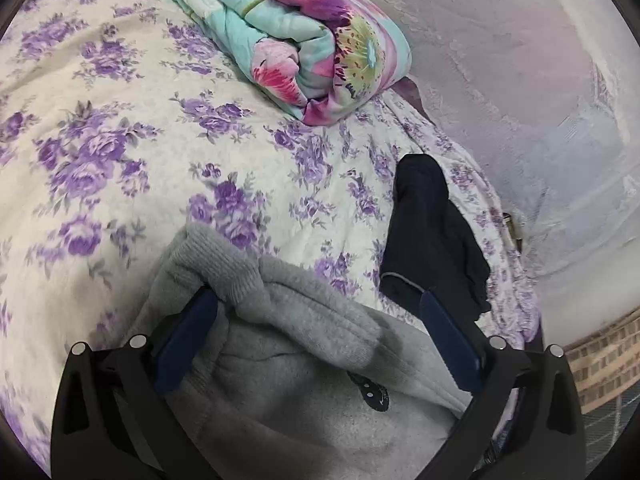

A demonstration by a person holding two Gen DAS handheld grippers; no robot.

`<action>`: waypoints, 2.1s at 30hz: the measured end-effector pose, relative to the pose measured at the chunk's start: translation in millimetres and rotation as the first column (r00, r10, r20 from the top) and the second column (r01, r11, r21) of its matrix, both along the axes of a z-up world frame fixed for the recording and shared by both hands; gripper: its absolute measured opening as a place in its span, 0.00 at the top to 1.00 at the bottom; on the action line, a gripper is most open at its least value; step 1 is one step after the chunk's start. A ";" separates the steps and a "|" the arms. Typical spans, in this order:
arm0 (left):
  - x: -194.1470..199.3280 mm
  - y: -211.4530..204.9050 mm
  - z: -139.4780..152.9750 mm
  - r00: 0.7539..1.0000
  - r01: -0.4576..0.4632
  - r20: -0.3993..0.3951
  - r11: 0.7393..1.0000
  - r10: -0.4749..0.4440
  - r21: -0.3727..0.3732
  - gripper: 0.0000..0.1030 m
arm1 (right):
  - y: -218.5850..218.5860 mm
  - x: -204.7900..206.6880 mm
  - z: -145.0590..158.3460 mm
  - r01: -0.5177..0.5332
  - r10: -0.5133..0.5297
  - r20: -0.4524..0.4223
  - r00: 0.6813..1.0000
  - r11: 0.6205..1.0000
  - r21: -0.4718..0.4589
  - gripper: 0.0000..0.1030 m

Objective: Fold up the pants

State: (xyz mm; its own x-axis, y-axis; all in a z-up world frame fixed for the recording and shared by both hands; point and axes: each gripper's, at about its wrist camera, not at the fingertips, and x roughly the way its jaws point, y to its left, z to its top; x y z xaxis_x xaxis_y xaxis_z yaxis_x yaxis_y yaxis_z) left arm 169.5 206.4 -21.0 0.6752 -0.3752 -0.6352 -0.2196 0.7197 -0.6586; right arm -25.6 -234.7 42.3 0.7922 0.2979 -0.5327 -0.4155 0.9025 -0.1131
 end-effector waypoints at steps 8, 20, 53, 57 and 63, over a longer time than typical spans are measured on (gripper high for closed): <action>-27.2 3.5 6.0 0.995 0.019 0.098 0.996 -0.010 -0.093 0.41 | -15.1 -43.4 4.7 0.020 -0.022 0.014 1.000 0.995 0.100 1.00; -25.1 -8.0 19.3 0.996 0.051 0.080 0.990 -0.040 -0.132 0.29 | -5.9 -51.8 23.3 -0.007 0.006 0.066 0.998 1.000 0.016 0.46; -266.0 17.6 -39.5 0.970 0.208 0.159 0.966 -0.183 -0.155 0.83 | 43.0 -203.5 -33.9 -0.119 0.115 -0.032 0.993 0.978 -0.172 0.89; -282.2 24.0 -37.6 0.978 0.165 0.147 0.978 -0.146 -0.126 0.63 | 51.6 -201.3 -47.6 -0.122 0.105 -0.085 0.991 0.967 -0.225 0.86; -298.9 14.1 46.3 0.913 0.103 0.390 0.993 -0.120 0.064 0.06 | 58.9 -201.6 -53.0 -0.111 0.087 -0.102 0.991 0.958 -0.265 0.83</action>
State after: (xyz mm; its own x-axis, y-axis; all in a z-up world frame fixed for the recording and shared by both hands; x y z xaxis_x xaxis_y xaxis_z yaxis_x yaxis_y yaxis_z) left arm -129.4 220.5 25.3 0.8289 -0.4412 -0.3439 0.1336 0.7531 -0.6442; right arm -227.3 -175.8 -10.7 0.7119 0.2081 -0.6707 -0.5205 0.7975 -0.3051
